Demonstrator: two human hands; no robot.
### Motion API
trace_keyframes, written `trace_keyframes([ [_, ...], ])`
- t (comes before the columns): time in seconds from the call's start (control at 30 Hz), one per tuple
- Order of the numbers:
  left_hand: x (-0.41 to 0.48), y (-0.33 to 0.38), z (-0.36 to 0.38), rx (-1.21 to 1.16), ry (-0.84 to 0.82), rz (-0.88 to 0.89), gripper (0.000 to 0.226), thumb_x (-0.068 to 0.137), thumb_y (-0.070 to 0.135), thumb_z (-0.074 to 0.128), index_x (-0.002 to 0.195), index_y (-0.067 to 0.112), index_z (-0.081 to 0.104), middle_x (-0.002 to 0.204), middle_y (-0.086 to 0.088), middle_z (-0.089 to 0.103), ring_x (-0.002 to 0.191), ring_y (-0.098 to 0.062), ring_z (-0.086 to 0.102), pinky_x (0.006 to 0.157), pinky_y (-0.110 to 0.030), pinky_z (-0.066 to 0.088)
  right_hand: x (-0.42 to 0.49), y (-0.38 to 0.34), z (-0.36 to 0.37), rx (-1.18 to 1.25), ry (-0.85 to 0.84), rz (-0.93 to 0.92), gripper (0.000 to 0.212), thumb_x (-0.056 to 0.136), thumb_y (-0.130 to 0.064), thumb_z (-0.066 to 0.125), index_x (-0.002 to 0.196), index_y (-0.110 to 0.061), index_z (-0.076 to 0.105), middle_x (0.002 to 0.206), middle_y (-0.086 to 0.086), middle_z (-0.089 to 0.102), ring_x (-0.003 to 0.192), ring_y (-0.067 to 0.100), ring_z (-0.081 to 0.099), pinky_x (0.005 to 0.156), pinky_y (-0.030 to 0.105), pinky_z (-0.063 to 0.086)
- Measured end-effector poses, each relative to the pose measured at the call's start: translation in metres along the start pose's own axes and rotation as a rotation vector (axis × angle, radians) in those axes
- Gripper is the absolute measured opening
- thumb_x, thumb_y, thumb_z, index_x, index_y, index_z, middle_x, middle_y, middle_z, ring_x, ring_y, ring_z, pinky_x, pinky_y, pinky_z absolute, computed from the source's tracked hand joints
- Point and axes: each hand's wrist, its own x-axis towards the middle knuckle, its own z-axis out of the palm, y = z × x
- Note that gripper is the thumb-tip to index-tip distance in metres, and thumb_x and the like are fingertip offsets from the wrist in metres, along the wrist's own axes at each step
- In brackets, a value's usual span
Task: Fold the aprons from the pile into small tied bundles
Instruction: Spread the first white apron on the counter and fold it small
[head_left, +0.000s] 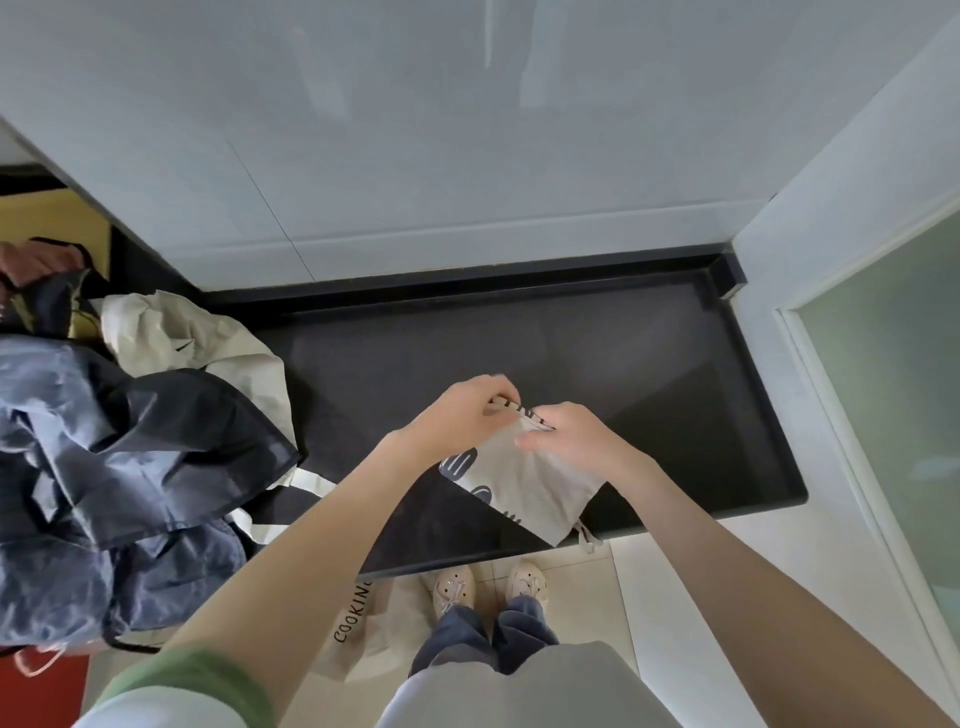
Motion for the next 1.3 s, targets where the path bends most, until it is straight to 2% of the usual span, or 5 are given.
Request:
trace_keyframes([
  [0.2,-0.032,0.005,-0.032,-0.488,0.062,-0.289,0.023,0.084,0.04,0.07,0.1,0.025,0.063,0.095,0.005,0.071,0.09,-0.016,0.068,0.085,-0.038,0.054,-0.009,-0.021,-0.016,0.316,0.048,-0.03,0.023,0.097,-0.026,0.054,0.083,-0.008,0.06,0.084,0.007,0.064,0.077,0.018,0.062,0.069,0.027,0.044],
  [0.4,-0.039,0.039,-0.055,0.477,0.617,0.401,0.004,0.083,0.012,0.06,0.082,0.012,0.064,0.061,-0.003,0.059,0.053,-0.022,0.055,0.048,-0.029,0.04,0.005,-0.036,-0.03,-0.107,0.47,-0.46,0.007,0.089,-0.014,0.065,0.096,-0.013,0.068,0.104,0.0,0.063,0.102,0.013,0.045,0.091,0.032,0.039],
  [0.73,-0.055,-0.027,0.039,0.76,0.141,0.527,0.019,0.083,0.031,0.061,0.09,0.014,0.066,0.072,-0.001,0.062,0.052,-0.016,0.057,0.04,-0.024,0.042,0.021,0.042,0.039,-0.615,0.079,-0.669,0.078,0.091,-0.015,0.065,0.151,-0.025,0.016,0.157,-0.008,0.021,0.146,0.008,0.006,0.117,0.031,0.013],
  [0.9,-0.061,-0.047,0.019,0.592,-0.002,0.324,0.052,0.096,0.02,0.036,0.147,0.009,0.032,0.149,-0.008,0.039,0.136,-0.022,0.038,0.115,-0.029,0.026,0.012,0.047,0.041,-0.699,-0.043,-0.56,0.087,0.096,-0.006,0.053,0.143,-0.03,-0.017,0.149,-0.019,-0.022,0.135,-0.002,-0.031,0.109,0.013,-0.013],
  [1.3,-0.059,-0.08,0.015,0.33,-0.186,0.119,0.083,0.088,0.043,0.063,0.153,0.032,0.012,0.157,0.017,-0.003,0.144,0.002,-0.01,0.117,-0.02,0.005,0.015,0.046,0.053,-0.056,0.106,-0.412,0.042,0.094,-0.014,0.06,0.134,-0.021,0.056,0.137,-0.013,0.05,0.128,-0.004,0.041,0.112,0.016,0.029],
])
